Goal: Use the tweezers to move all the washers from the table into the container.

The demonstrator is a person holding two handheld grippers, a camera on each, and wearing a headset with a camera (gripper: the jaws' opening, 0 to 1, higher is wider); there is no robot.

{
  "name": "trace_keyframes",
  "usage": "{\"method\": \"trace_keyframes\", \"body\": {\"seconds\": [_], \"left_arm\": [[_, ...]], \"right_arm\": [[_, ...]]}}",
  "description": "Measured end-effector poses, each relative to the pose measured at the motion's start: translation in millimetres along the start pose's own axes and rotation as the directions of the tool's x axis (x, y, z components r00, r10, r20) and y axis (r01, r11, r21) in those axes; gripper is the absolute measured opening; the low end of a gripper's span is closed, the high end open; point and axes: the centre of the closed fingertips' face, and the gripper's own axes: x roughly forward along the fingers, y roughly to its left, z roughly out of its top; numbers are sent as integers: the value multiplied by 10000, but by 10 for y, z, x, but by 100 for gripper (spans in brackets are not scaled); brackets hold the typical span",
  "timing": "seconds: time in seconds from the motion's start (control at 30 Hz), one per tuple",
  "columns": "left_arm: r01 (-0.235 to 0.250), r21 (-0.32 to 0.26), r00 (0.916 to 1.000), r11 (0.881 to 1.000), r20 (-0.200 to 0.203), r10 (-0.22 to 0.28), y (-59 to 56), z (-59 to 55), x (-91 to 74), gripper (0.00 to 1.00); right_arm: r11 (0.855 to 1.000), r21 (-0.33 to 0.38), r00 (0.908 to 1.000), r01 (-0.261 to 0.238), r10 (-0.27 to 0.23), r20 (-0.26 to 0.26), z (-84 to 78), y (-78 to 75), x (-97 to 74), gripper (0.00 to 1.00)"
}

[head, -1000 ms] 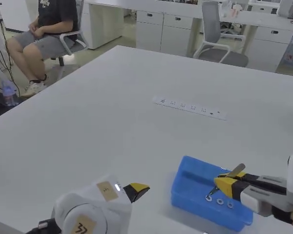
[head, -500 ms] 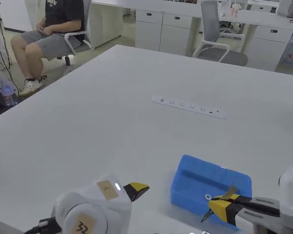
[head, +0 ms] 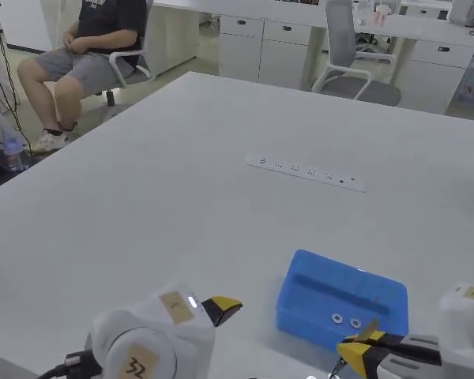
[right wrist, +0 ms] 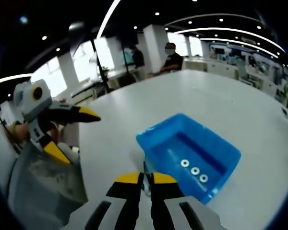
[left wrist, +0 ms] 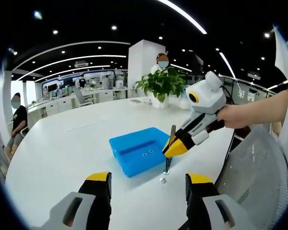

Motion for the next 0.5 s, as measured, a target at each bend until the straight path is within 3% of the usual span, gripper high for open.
{"method": "trace_keyframes", "body": {"seconds": [0.5], "left_arm": [[10, 56, 10000, 10000, -38, -10, 7, -21, 1, 60]], "right_arm": [[9999, 47, 10000, -93, 93, -3, -15, 41, 39, 4]]}}
